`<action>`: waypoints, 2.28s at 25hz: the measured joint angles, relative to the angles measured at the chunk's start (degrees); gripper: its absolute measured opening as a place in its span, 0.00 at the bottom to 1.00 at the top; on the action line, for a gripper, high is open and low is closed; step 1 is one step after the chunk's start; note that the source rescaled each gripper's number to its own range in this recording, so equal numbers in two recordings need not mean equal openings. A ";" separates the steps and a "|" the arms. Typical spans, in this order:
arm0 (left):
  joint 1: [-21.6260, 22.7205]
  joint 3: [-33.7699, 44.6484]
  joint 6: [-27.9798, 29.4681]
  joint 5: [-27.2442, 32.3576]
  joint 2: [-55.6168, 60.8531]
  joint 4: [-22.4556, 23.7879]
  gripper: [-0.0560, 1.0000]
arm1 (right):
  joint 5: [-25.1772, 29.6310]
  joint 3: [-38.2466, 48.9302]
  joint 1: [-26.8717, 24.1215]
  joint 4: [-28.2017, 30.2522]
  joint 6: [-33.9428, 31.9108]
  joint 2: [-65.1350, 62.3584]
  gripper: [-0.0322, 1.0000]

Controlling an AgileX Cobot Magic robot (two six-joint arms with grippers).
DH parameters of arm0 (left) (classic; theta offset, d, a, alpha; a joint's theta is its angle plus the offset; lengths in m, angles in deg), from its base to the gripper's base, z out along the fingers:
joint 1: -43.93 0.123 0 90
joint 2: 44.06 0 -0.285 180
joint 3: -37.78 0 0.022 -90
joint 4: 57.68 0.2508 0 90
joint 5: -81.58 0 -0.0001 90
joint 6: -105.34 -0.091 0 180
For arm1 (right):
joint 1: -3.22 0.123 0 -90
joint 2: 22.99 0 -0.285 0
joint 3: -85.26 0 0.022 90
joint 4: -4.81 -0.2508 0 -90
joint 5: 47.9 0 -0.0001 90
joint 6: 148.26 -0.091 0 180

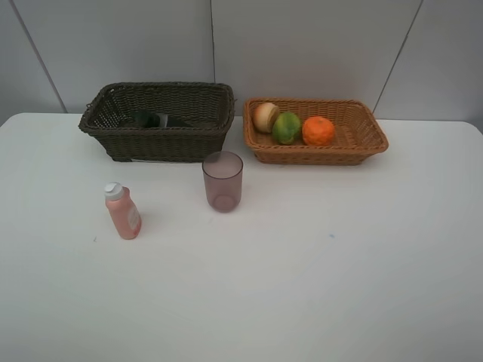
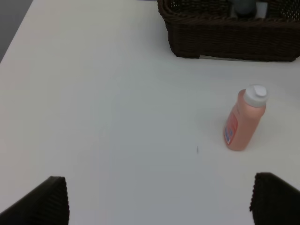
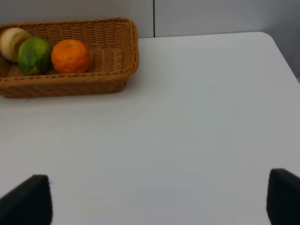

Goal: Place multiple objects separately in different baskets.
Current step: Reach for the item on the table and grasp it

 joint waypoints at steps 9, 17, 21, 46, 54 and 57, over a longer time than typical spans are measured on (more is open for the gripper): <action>0.00 0.00 -0.19 0.00 0.00 0.00 1.00 | 0.00 0.00 0.00 0.00 0.00 0.00 0.98; 0.00 -3.14 -1.31 -3.87 -9.57 0.00 1.00 | 0.00 0.00 0.00 0.00 0.00 0.00 0.98; 0.00 -8.24 -1.31 -7.56 -20.77 0.00 1.00 | 0.00 0.00 0.00 0.00 0.00 0.00 0.98; -15.29 -29.55 4.88 -15.37 -74.52 7.73 1.00 | 0.00 0.00 0.00 0.00 0.00 0.00 0.98; -18.86 -30.80 6.32 -15.38 -84.67 7.44 1.00 | 0.00 0.00 0.00 0.00 0.00 0.00 0.98; -19.32 -30.80 7.67 -15.31 -87.91 5.82 1.00 | 0.00 0.00 0.00 0.00 0.00 0.00 0.98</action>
